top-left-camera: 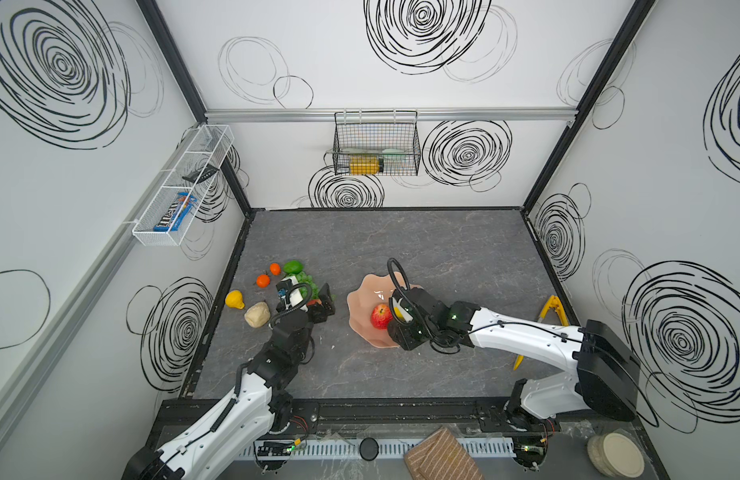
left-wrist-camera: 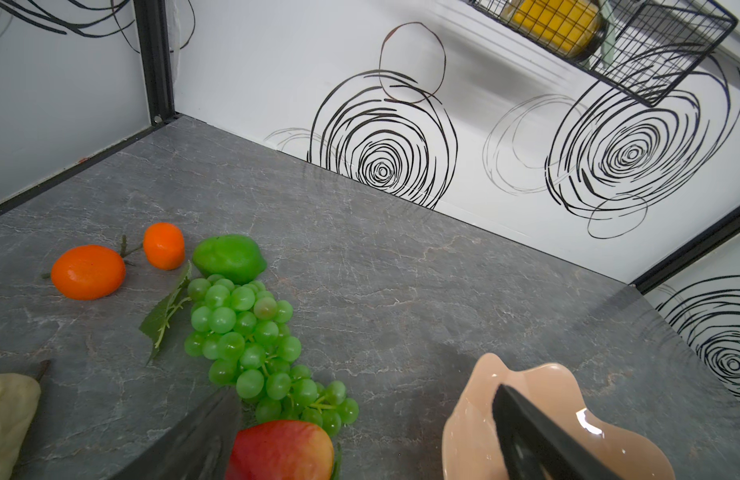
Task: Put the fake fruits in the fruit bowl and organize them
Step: 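Lower the avocado into the bowl beside the apple and lemon, open right gripper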
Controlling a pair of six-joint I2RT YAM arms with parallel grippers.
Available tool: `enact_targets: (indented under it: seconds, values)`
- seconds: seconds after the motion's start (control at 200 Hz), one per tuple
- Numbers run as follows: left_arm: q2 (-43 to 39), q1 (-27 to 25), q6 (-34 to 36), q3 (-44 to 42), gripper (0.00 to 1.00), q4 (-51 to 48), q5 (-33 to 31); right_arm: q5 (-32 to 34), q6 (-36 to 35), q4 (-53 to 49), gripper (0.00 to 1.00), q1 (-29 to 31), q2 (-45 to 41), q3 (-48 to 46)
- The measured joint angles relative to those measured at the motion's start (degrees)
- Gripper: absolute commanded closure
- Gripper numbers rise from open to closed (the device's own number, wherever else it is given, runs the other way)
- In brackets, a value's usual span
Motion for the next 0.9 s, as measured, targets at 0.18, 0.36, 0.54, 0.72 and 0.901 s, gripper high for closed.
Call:
enact_targets:
  seconds: [0.18, 0.36, 0.54, 0.72, 0.901]
  values:
    - [-0.02, 0.09, -0.02, -0.09, 0.01, 0.31, 0.00, 0.02, -0.85, -0.92, 0.62, 0.04, 1.46, 0.81]
    - [-0.31, 0.33, -0.04, -0.11, 0.02, 0.31, 0.04, 0.61, -1.81, -1.51, 0.61, 0.09, 2.97, 2.01]
    - [-0.63, 0.48, -0.07, -0.13, 0.01, 0.31, 0.04, 1.55, -2.40, -2.10, 0.60, 0.09, 4.87, 2.64]
    - [-1.14, 0.48, -0.11, -0.35, 0.01, 0.28, 0.02, 2.34, -2.60, -2.12, 0.58, 0.09, 6.05, 2.91]
    - [-1.16, 0.48, -0.22, -0.37, 0.01, 0.28, 0.02, 3.04, -2.82, -2.12, 0.52, 0.09, 6.32, 3.37]
